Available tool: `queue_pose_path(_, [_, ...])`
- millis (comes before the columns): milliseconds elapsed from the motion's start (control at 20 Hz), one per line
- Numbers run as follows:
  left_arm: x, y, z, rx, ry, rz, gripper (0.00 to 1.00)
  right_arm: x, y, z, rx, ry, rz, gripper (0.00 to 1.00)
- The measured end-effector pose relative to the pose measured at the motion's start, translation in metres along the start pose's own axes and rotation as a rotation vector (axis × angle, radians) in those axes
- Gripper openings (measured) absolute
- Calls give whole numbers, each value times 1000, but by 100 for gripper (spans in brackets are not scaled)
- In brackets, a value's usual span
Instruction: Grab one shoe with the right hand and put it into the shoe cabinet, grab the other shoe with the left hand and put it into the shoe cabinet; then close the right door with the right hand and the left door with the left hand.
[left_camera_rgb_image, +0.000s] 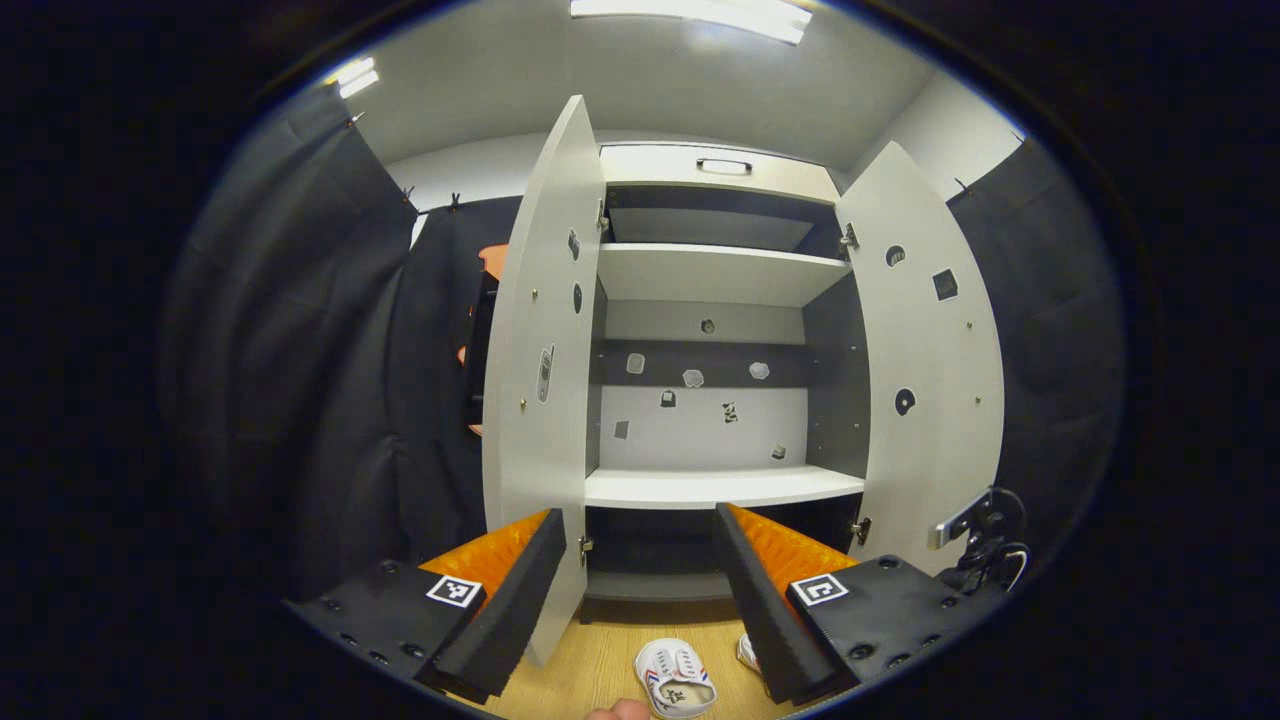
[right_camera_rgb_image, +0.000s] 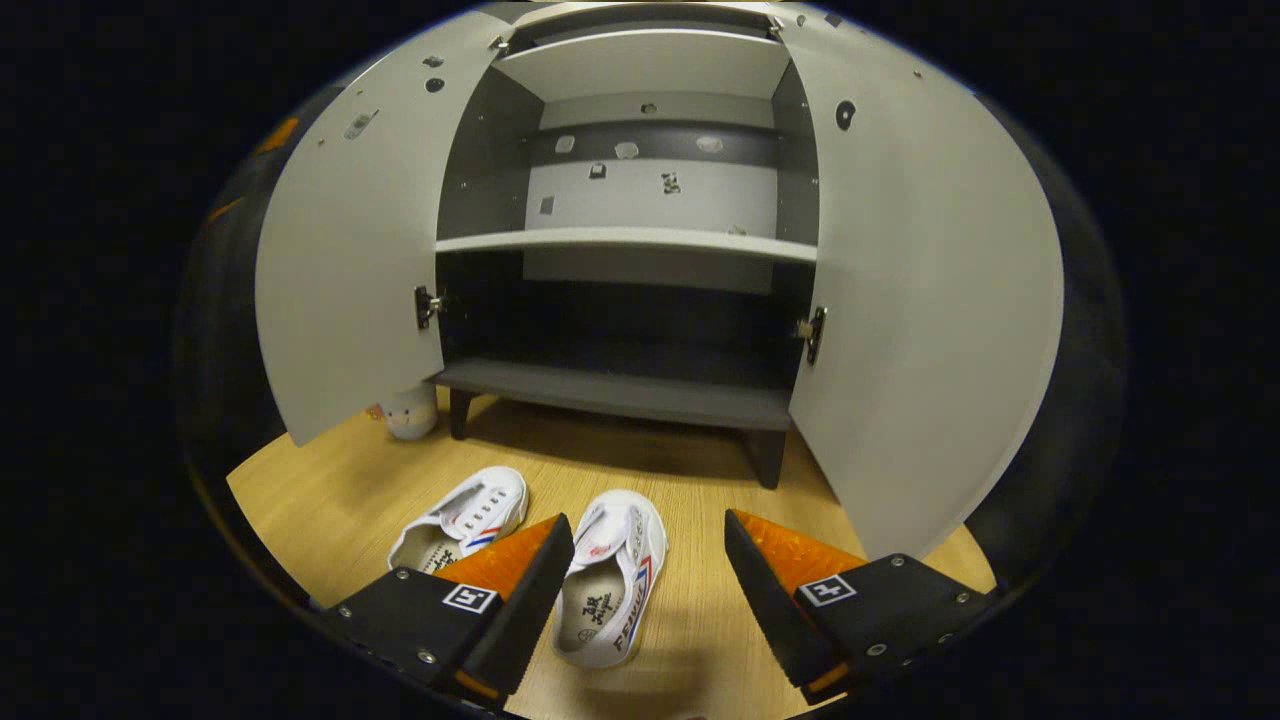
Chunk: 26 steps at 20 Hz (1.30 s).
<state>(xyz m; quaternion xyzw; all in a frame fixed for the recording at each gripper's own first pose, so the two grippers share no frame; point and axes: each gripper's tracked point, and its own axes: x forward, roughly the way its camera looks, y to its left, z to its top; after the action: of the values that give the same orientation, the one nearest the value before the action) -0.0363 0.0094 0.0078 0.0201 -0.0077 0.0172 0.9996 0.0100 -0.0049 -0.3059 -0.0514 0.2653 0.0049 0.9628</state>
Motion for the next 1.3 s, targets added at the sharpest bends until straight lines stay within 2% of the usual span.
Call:
queue_pose_path(200, [-3, 3, -3, 6, 6, 7, 96, 31, -8, -46, -109, 103, -45, 94])
queue_pose_path(400, [-4, 3, -7, -11, 17, 6, 99, 62, -16, -67, -122, 170, -66, 93])
queue_pose_path(550, [-5, 7, -13, -21, 29, 15, 96, 84, -14, -69, -102, 176, -46, 89])
queue_pose_path(650, [-4, 10, -15, -30, 36, 23, 96, 93, -12, -70, -86, 184, -29, 80])
queue_pose_path(700, [-3, 12, -18, -32, 40, 28, 96, 96, -12, -73, -80, 192, -29, 69])
queue_pose_path(750, [-2, 14, -19, -34, 42, 34, 96, 97, -9, -75, -81, 202, -25, 64])
queue_pose_path(800, [-3, 16, -18, -34, 41, 38, 96, 98, -5, -77, -85, 207, -16, 49])
queue_pose_path(850, [-4, 17, -19, -34, 41, 41, 96, 99, -5, -78, -100, 204, -29, 40])
queue_pose_path(900, [-3, 18, -19, -34, 39, 43, 96, 99, -10, -76, -129, 195, -55, 20])
queue_pose_path(1000, [-2, 20, -19, -32, 37, 47, 96, 98, -6, -71, -140, 177, -47, 2])
queue_pose_path(1150, [-1, 19, -21, -32, 37, 39, 96, 87, -2, -64, -113, 187, -25, 1])
queue_pose_path(1300, [0, 17, -22, -33, 35, 28, 94, 63, -6, -43, -80, 142, -45, 1])
